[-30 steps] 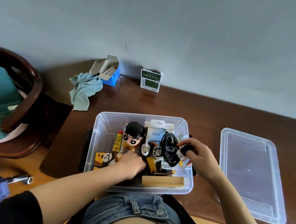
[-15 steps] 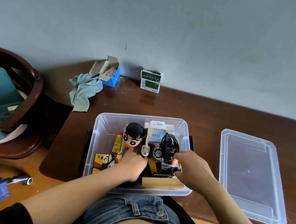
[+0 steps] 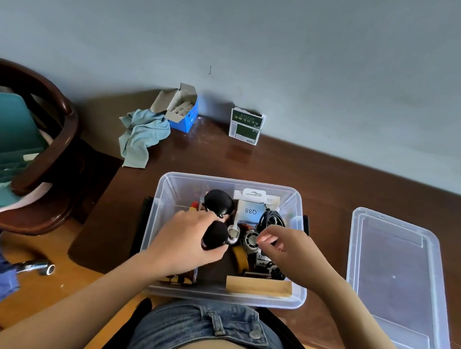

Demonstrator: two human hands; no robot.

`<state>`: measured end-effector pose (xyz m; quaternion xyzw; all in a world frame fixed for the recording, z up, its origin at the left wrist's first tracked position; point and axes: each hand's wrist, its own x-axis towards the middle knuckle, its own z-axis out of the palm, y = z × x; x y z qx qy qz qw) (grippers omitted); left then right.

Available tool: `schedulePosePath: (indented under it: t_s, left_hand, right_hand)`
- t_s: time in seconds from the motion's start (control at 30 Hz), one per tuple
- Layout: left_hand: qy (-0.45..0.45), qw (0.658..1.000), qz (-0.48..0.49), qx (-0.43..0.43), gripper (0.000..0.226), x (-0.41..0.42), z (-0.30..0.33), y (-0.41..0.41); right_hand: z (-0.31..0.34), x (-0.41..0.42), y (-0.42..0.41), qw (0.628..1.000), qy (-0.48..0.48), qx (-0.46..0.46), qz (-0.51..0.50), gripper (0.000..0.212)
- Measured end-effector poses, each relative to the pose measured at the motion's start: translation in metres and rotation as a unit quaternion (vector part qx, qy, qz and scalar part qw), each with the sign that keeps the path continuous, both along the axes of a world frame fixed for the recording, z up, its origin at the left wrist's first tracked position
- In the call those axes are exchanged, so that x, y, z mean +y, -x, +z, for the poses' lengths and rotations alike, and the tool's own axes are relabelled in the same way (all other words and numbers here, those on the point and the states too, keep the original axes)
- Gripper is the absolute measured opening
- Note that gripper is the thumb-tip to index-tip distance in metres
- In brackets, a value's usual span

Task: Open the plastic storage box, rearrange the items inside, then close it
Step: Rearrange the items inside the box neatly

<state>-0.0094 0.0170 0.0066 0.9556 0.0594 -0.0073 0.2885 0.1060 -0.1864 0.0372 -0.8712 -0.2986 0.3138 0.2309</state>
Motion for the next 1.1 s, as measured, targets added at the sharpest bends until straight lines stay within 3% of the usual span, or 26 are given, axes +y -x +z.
schedulePosePath:
  t_s: [0.13,0.27,0.4,0.53,0.77,0.9,1.1]
  left_hand:
    - [0.063,0.994,0.086,-0.012,0.028,0.013,0.003,0.012]
    - [0.008,0.994,0.107,0.017,0.027,0.027,-0.006,0.022]
    - [-0.015,0.996,0.078,0.032,0.039,0.031,-0.015,0.028]
    - [-0.008,0.996,0.017,0.082,0.048,0.029,-0.018,0.034]
    - [0.058,0.997,-0.003,0.057,0.055,0.022,-0.016,0.040]
    - [0.106,0.993,0.013,0.042,0.056,0.020,-0.010,0.041]
    - [0.122,0.992,0.024,0.034,0.045,0.018,-0.007,0.035]
  right_hand:
    - [-0.005,0.020,0.006,0.998,0.026,0.029,0.045,0.020]
    - [-0.021,0.041,0.013,0.972,0.185,0.005,0.145,0.031]
    - [-0.039,0.058,0.020,0.933,0.285,0.010,0.218,0.030]
    - [-0.056,0.065,0.024,0.915,0.331,0.037,0.228,0.038]
    - [-0.060,0.060,0.025,0.936,0.294,0.011,0.192,0.031]
    - [-0.051,0.050,0.025,0.953,0.249,0.010,0.170,0.039]
    - [-0.026,0.024,0.018,0.992,0.096,-0.028,0.075,0.017]
